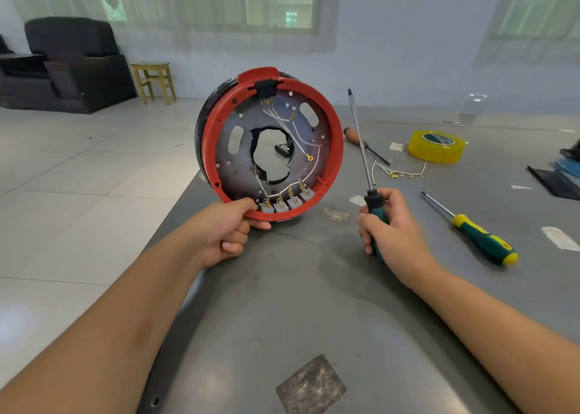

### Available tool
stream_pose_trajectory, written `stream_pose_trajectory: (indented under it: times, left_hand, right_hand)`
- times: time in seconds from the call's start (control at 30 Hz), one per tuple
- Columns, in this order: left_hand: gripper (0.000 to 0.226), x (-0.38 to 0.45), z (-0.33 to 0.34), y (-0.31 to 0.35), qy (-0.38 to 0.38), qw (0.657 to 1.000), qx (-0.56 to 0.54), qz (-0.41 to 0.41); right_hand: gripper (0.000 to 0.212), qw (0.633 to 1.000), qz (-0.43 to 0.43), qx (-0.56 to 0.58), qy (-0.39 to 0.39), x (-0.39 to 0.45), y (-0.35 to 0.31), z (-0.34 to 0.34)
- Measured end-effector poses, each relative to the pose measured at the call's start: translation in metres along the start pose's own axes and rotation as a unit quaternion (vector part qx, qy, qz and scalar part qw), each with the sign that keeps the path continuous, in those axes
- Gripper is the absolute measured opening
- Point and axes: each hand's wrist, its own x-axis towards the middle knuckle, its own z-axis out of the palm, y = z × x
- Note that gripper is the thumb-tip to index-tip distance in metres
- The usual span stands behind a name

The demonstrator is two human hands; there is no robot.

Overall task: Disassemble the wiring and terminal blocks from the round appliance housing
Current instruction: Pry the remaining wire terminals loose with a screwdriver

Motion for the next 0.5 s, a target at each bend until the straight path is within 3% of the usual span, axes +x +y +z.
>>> stream_pose_trajectory:
  times: [0.17, 0.3, 0.5]
  left_hand:
    - [0.046, -0.002, 0.005, -0.001, 0.001, 0.998, 0.057, 0.026]
    - [0.048, -0.004, 0.003, -0.001, -0.012, 0.995, 0.096, 0.035]
    - [0.052, -0.005, -0.001, 0.0, -0.014, 0.994, 0.101, 0.029]
  right_hand:
    - [0.053, 0.993, 0.062, 0.015, 0.098, 0.022, 0.002, 0.009]
    - [0.073, 0.984, 0.091, 0.126, 0.082, 0.041, -0.002, 0.024]
    - [0.019, 0.989, 0.07, 0.131, 0.006, 0.05, 0.001, 0.026]
